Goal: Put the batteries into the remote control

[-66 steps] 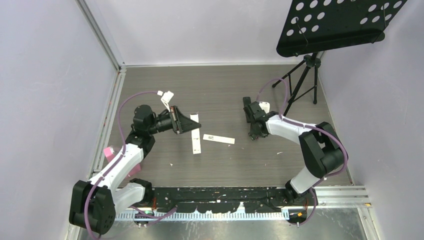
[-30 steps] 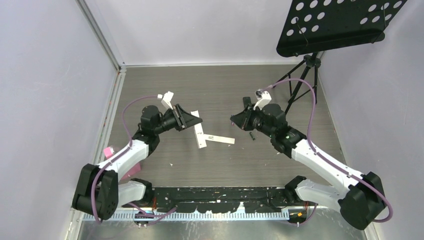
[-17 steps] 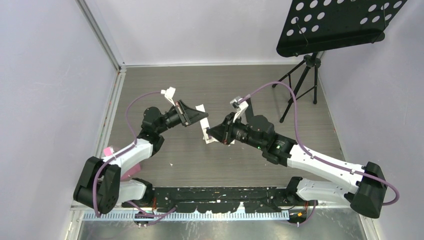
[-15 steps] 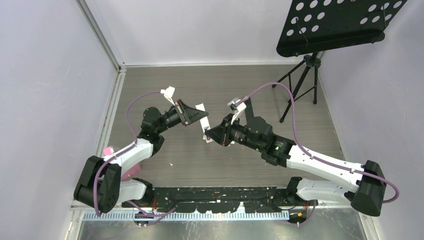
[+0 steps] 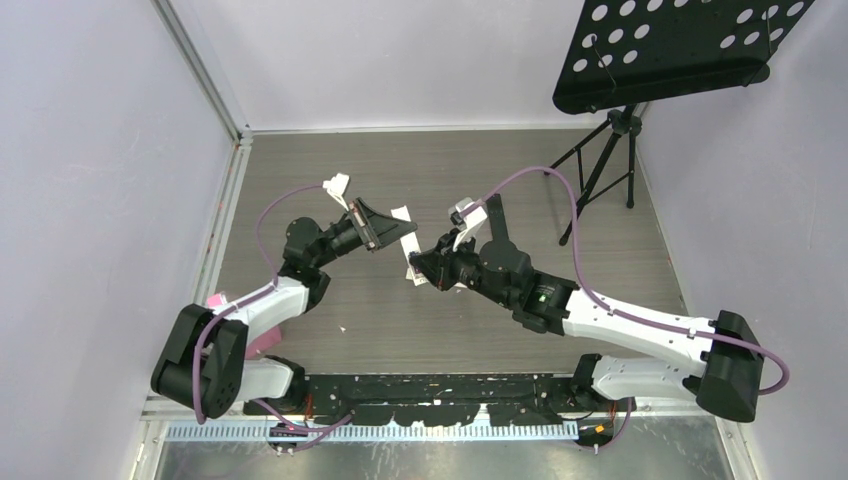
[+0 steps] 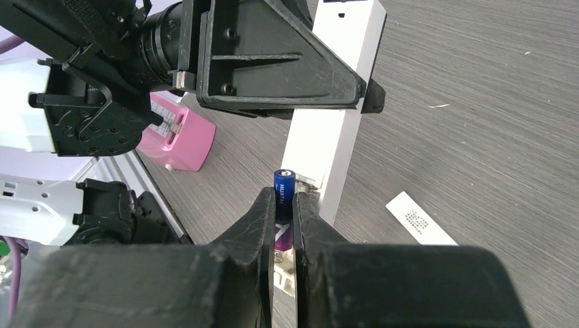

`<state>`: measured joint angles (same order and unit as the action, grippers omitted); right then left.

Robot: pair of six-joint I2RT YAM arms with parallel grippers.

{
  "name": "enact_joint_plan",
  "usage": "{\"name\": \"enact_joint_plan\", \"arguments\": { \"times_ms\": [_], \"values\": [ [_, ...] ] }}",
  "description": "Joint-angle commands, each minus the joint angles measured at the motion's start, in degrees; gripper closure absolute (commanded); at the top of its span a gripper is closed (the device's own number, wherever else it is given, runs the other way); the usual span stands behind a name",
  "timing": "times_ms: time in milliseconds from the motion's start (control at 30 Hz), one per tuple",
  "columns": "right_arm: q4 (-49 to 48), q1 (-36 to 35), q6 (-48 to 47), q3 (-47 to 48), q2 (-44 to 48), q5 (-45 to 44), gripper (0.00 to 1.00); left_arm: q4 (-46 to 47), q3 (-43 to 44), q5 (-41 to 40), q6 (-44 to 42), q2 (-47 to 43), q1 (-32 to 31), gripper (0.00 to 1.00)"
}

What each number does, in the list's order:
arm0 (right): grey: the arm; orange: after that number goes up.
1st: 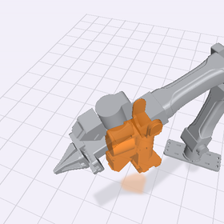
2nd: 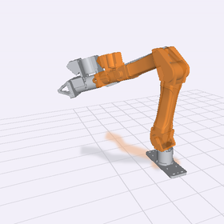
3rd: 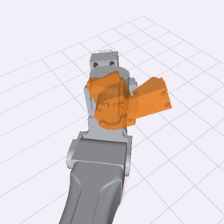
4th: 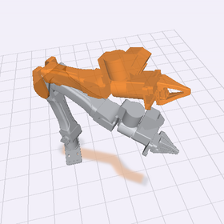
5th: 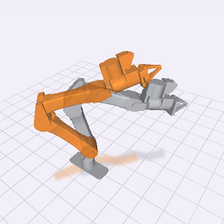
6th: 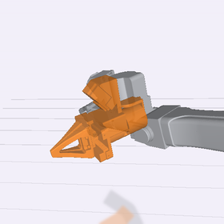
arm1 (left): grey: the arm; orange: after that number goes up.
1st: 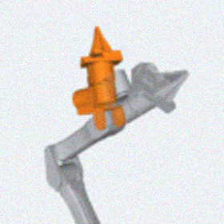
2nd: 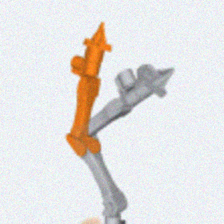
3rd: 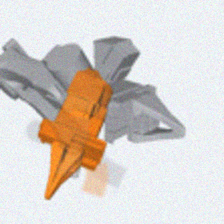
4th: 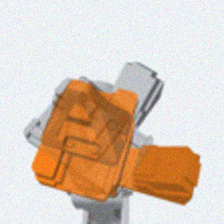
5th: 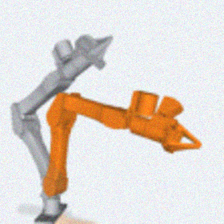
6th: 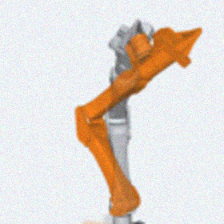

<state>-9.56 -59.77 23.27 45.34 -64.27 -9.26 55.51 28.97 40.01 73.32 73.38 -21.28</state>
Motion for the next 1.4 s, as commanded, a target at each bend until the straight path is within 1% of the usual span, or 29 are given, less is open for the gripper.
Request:
{"name": "enact_joint_plan", "arguments": {
  "times_ms": [0, 200, 300, 467, 700, 867, 1000, 1267, 1367],
  "values": [
    [-3.8, -0.2, -1.2, 1.5, -1.3, -2.4, 0.92, 4.9, 0.2, 1.2, 1.5, 0.1, -0.5, 1.00],
    [-4.2, -0.3, -0.5, 1.4, -1.6, -1.8, 0.92, 4.9, 0.5, 0.3, 2.5, -0.5, -0.6, 1.00],
    [-3.5, -0.3, -1.2, 1.0, -1.4, -1.0, 0.90, 4.8, 0.6, -1.5, 4.5, -0.7, -0.6, 1.00],
    [-0.4, -0.3, -1.9, -0.6, -0.5, 0.8, 0.86, 5.0, 1.1, -3.7, 6.9, -1.2, -0.6, 1.00],
    [3.9, -0.3, -0.5, -2.1, 0.4, 2.5, 0.84, 5.1, 2.2, -3.6, 6.9, -2.0, -0.6, 1.00],
    [6.8, -0.3, 1.1, 0.0, 0.1, -1.2, 0.77, 5.2, 2.6, -1.6, 5.0, -1.9, -0.6, 1.00],
    [9.2, -0.3, 2.2, 3.7, -1.3, -1.5, 0.72, 5.2, 2.7, 1.0, 2.1, -1.8, -1.3, 1.00],
    [14.7, -0.3, 4.2, 8.5, -0.1, -2.9, 0.52, 7.0, 2.5, 1.3, 1.7, -1.4, -1.3, 1.00],
    [17.2, -0.3, 4.8, 10.4, 0.7, -3.6, 0.48, 7.2, 2.9, 1.5, 1.7, -1.0, -1.3, 1.00]
  ]
}}
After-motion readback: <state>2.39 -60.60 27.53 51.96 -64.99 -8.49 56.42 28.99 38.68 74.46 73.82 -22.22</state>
